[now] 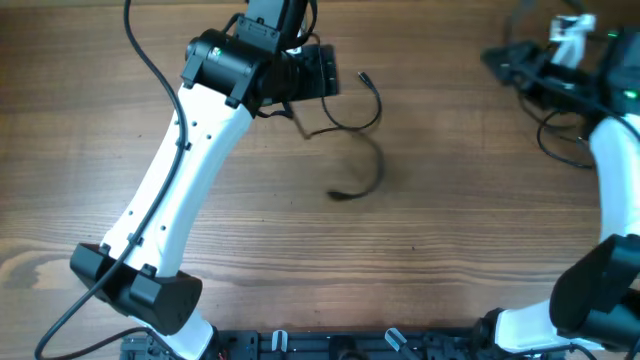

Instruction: Untangle cables

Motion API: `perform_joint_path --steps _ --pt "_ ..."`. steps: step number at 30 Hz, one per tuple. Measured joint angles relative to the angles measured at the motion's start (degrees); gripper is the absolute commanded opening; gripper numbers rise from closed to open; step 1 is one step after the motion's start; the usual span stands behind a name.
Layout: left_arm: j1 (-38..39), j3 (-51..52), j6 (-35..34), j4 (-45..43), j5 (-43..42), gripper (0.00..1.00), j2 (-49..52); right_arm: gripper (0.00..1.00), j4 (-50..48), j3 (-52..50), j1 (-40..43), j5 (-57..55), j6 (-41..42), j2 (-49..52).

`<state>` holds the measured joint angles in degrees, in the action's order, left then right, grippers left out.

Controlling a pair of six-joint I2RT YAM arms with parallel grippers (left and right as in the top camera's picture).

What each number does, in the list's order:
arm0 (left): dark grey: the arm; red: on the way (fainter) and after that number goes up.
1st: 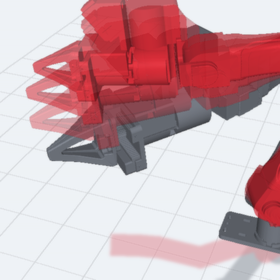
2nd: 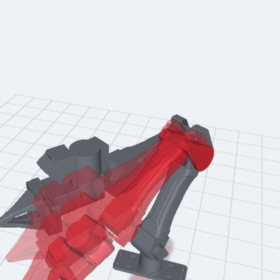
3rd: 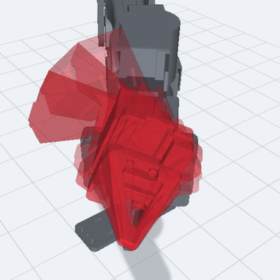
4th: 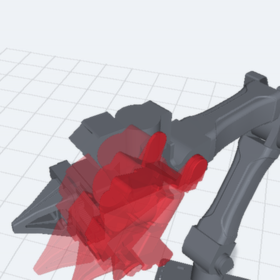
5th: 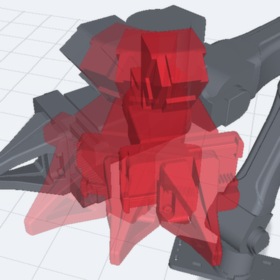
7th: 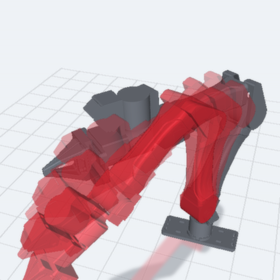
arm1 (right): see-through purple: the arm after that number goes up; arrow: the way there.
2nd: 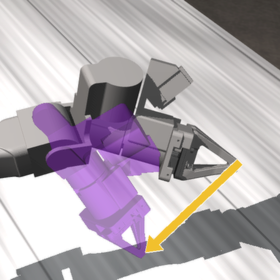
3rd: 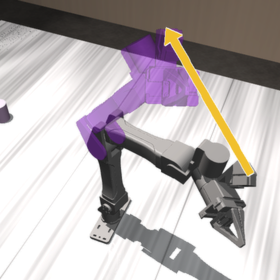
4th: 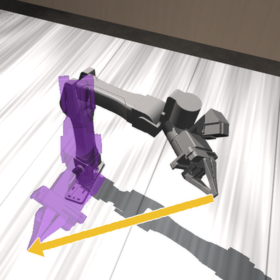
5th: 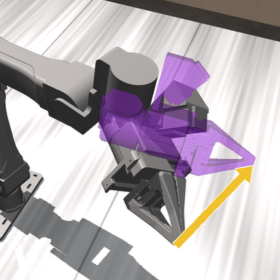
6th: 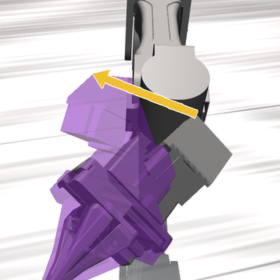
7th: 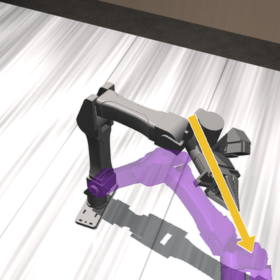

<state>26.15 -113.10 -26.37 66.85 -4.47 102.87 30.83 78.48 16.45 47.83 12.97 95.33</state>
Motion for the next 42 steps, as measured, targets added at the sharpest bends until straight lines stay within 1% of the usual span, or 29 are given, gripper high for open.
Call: perform_joint_path --steps 7,14,17,21,23,25,27,31,34,38,40,42 --pt "-0.9 0.0 0.2 1.4 -0.1 1.0 -0.1 1.0 0.0 0.0 -12.6 -2.9 -1.1 0.0" --pt "-5.5 0.0 0.2 1.5 -3.4 1.0 -4.2 0.99 -1.3 0.0 -23.8 -4.9 -1.3 0.0" --pt "-8.8 0.0 0.2 1.5 -4.1 1.0 -5.2 0.97 -1.5 0.0 -27.2 -5.5 -1.3 0.1" --pt "-19.6 0.0 0.2 3.5 -4.4 1.0 -5.8 0.91 -3.8 0.0 -36.5 -9.4 -1.4 2.3" --pt "-23.7 0.0 0.2 5.4 -4.4 1.0 -5.8 0.9 -6.2 0.0 -42.0 -11.9 -2.2 4.9" --pt "-26.7 0.0 0.4 6.8 -4.1 1.0 -5.8 0.88 -8.7 0.0 -48.0 -15.6 -4.4 8.1" --pt "-28.1 0.0 0.8 7.1 -3.9 1.0 -5.8 0.86 -10.3 0.0 -52.2 -18.2 -6.5 10.5" --pt "-30.8 0.0 0.9 7.6 -3.6 1.0 -5.8 0.83 -12.7 0.0 -61.2 -25.2 -15.0 16.2" --pt "-31.8 0.0 1.6 7.6 -3.5 1.0 -5.8 0.77 -12.8 0.0 -66.3 -30.8 -21.3 18.8" --pt "-31.8 0.0 2.3 7.7 -3.5 1.0 -5.8 0.71 -12.7 0.0 -71.8 -37.1 -27.5 18.9" --pt "-31.8 0.0 2.3 7.7 -3.5 1.0 -5.8 0.68 -13.0 0.0 -72.9 -38.1 -28.5 19.0" --pt "-31.8 0.0 2.3 7.8 -3.5 1.0 -5.8 0.62 -13.2 0.0 -73.1 -38.6 -28.8 19.7"
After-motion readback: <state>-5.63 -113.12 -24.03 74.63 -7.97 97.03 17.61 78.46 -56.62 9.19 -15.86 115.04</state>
